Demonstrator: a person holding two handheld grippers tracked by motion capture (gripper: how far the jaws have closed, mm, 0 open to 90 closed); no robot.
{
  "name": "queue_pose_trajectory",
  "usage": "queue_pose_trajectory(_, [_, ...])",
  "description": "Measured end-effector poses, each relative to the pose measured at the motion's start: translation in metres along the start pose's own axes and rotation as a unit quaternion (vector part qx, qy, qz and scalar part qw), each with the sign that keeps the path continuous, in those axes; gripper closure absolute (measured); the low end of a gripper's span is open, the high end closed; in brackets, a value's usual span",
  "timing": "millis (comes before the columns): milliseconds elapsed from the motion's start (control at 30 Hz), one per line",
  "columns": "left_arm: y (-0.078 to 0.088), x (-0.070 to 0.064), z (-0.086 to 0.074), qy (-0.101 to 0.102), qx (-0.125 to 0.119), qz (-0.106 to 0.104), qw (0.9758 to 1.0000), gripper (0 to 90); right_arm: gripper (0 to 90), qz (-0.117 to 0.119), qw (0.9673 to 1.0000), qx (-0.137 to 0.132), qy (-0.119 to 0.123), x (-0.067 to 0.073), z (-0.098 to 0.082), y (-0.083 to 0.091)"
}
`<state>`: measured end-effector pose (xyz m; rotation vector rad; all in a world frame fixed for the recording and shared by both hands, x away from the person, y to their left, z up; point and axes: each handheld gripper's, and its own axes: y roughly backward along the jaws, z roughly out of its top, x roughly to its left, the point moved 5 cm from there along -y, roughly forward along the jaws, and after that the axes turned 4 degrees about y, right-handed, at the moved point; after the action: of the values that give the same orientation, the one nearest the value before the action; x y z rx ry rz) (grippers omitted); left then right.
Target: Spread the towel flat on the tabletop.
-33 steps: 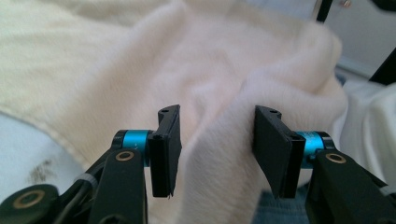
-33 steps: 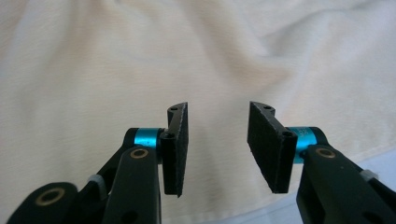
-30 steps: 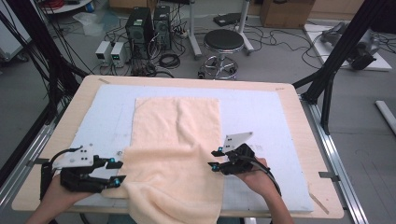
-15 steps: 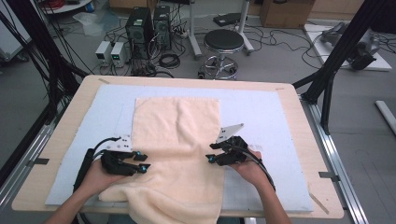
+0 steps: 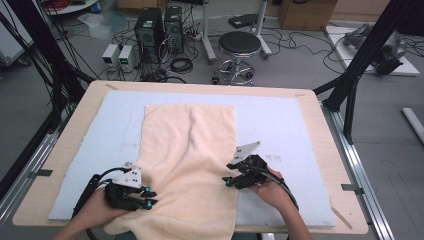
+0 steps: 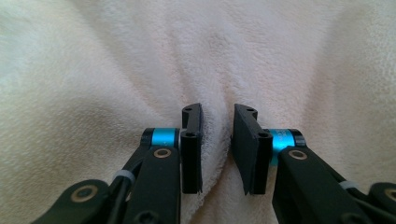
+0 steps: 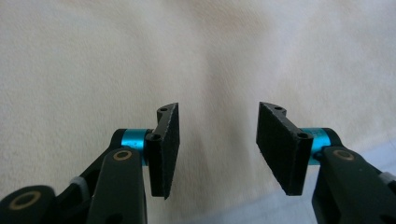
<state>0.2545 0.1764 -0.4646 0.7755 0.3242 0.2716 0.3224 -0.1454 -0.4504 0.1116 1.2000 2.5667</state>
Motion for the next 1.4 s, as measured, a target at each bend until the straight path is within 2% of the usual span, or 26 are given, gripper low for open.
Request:
queue_pose_trajectory(67, [0.005, 0.003, 0.003, -0.001, -0.002, 0.003, 1.0, 66.7, 48.4, -0.008, 0.9999, -0.008, -0.01, -0.003, -0.002, 0.005])
queue_pose_trajectory(133, [0.011, 0.009, 0.011, 0.0, -0.024, 0.023, 0.9994, 63.2, 47.5, -0.021, 0.9995, -0.017, -0.014, -0.01, 0.0, 0.01])
queue_pose_trajectory(167, [0.016, 0.015, 0.017, 0.001, -0.039, 0.037, 0.9986, 61.1, 46.8, -0.027, 0.9993, -0.019, -0.018, -0.015, 0.002, 0.013])
queue_pose_trajectory(233, [0.025, 0.031, 0.03, 0.02, -0.076, 0.066, 0.9947, 57.1, 45.5, -0.044, 0.9982, -0.033, -0.021, -0.028, 0.012, 0.019])
queue_pose_trajectory(267, [0.03, 0.044, 0.037, 0.035, -0.097, 0.088, 0.9908, 56.8, 45.1, -0.047, 0.998, -0.035, -0.023, -0.033, 0.015, 0.021])
queue_pose_trajectory(300, [0.034, 0.058, 0.043, 0.054, -0.114, 0.114, 0.9855, 55.2, 44.9, -0.056, 0.9973, -0.04, -0.024, -0.042, 0.021, 0.023])
queue_pose_trajectory(333, [0.035, 0.067, 0.046, 0.062, -0.125, 0.134, 0.9811, 53.2, 44.1, -0.068, 0.9965, -0.041, -0.028, -0.053, 0.026, 0.024])
queue_pose_trajectory(400, [0.034, 0.091, 0.051, 0.081, -0.137, 0.177, 0.9712, 53.0, 44.2, -0.079, 0.9951, -0.047, -0.035, -0.069, 0.031, 0.023])
queue_pose_trajectory(467, [0.029, 0.112, 0.053, 0.093, -0.139, 0.208, 0.9637, 53.4, 45.4, -0.099, 0.993, -0.048, -0.042, -0.086, 0.035, 0.02])
queue_pose_trajectory(533, [0.02, 0.133, 0.052, 0.127, -0.128, 0.21, 0.9609, 54.7, 45.7, -0.112, 0.9912, -0.048, -0.051, -0.103, 0.036, 0.013])
queue_pose_trajectory(567, [0.016, 0.142, 0.051, 0.135, -0.118, 0.225, 0.9576, 54.8, 46.0, -0.119, 0.9901, -0.05, -0.055, -0.111, 0.036, 0.008])
queue_pose_trajectory(633, [0.008, 0.156, 0.051, 0.143, -0.113, 0.247, 0.9517, 55.0, 46.2, -0.123, 0.9889, -0.05, -0.066, -0.125, 0.033, -0.004])
queue_pose_trajectory(700, [0.004, 0.165, 0.05, 0.151, -0.109, 0.257, 0.9483, 55.1, 46.2, -0.121, 0.989, -0.04, -0.074, -0.134, 0.028, -0.016])
queue_pose_trajectory(733, [0.002, 0.169, 0.05, 0.156, -0.101, 0.261, 0.9472, 55.0, 46.4, -0.119, 0.989, -0.037, -0.079, -0.137, 0.025, -0.022])
queue_pose_trajectory(767, [0.002, 0.171, 0.05, 0.157, -0.096, 0.258, 0.9485, 54.6, 46.5, -0.12, 0.9886, -0.033, -0.084, -0.14, 0.022, -0.027])
queue_pose_trajectory(800, [0.001, 0.174, 0.05, 0.16, -0.094, 0.258, 0.948, 54.6, 46.5, -0.118, 0.9887, -0.029, -0.089, -0.141, 0.02, -0.03])
queue_pose_trajectory(933, [0.004, 0.181, 0.044, 0.18, -0.092, 0.269, 0.9418, 54.0, 50.5, -0.114, 0.988, -0.007, -0.104, -0.145, 0.01, -0.041])
queue_pose_trajectory(1000, [0.003, 0.185, 0.038, 0.193, -0.08, 0.263, 0.9419, 56.0, 55.3, -0.101, 0.9888, -0.007, -0.11, -0.147, 0.007, -0.045])
queue_pose_trajectory(1033, [0.003, 0.186, 0.037, 0.196, -0.083, 0.262, 0.9413, 57.1, 55.9, -0.095, 0.9882, -0.01, -0.12, -0.147, 0.007, -0.046])
queue_pose_trajectory(1100, [0.002, 0.186, 0.038, 0.189, -0.079, 0.271, 0.9405, 59.7, 57.7, -0.094, 0.986, -0.011, -0.138, -0.148, 0.006, -0.046])
queue_pose_trajectory(1133, [0.001, 0.185, 0.039, 0.188, -0.081, 0.276, 0.939, 61.5, 63.7, -0.088, 0.9859, -0.012, -0.142, -0.148, 0.006, -0.046])
queue_pose_trajectory(1200, [0.0, 0.184, 0.04, 0.186, -0.082, 0.28, 0.9382, 68.1, 79.6, -0.076, 0.987, -0.009, -0.142, -0.146, 0.008, -0.046])
queue_pose_trajectory(1233, [-0.001, 0.184, 0.041, 0.183, -0.079, 0.282, 0.9384, 73.2, 82.2, -0.068, 0.9883, -0.008, -0.136, -0.145, 0.009, -0.047])
queue_pose_trajectory(1300, [-0.003, 0.184, 0.043, 0.188, -0.084, 0.283, 0.9366, 80.3, 84.4, -0.07, 0.9888, -0.003, -0.132, -0.144, 0.011, -0.047])
queue_pose_trajectory(1367, [-0.004, 0.185, 0.044, 0.196, -0.093, 0.283, 0.9343, 83.9, 85.6, -0.071, 0.987, -0.001, -0.144, -0.144, 0.01, -0.045])
queue_pose_trajectory(1400, [-0.004, 0.186, 0.044, 0.199, -0.095, 0.281, 0.9342, 84.6, 85.8, -0.078, 0.9873, 0.002, -0.139, -0.146, 0.009, -0.044])
